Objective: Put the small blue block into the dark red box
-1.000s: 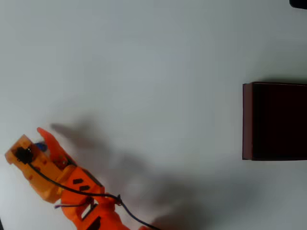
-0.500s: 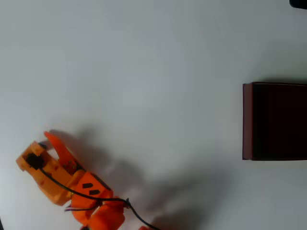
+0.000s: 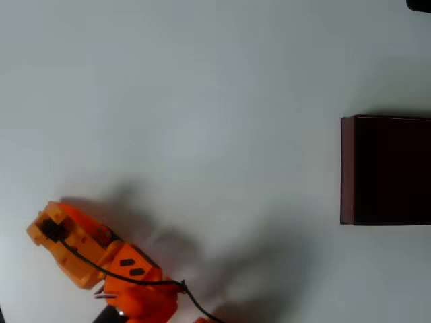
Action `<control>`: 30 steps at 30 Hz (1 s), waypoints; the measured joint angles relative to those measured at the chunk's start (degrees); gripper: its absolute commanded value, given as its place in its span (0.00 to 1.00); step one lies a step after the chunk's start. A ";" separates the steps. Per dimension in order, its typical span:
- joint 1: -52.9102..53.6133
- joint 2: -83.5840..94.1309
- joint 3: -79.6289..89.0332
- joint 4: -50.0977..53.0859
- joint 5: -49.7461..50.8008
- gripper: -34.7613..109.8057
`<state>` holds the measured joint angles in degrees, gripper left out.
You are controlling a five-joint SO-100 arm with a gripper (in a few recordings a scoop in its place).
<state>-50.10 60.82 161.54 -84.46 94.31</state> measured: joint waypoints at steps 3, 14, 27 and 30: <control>0.00 -0.09 0.00 -0.26 -0.70 0.24; 5.19 25.14 14.50 11.51 -7.21 0.24; 17.14 124.80 5.54 118.30 -21.71 0.24; 19.60 128.41 -0.35 137.20 -24.87 0.24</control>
<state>-30.50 189.23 161.19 52.73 69.43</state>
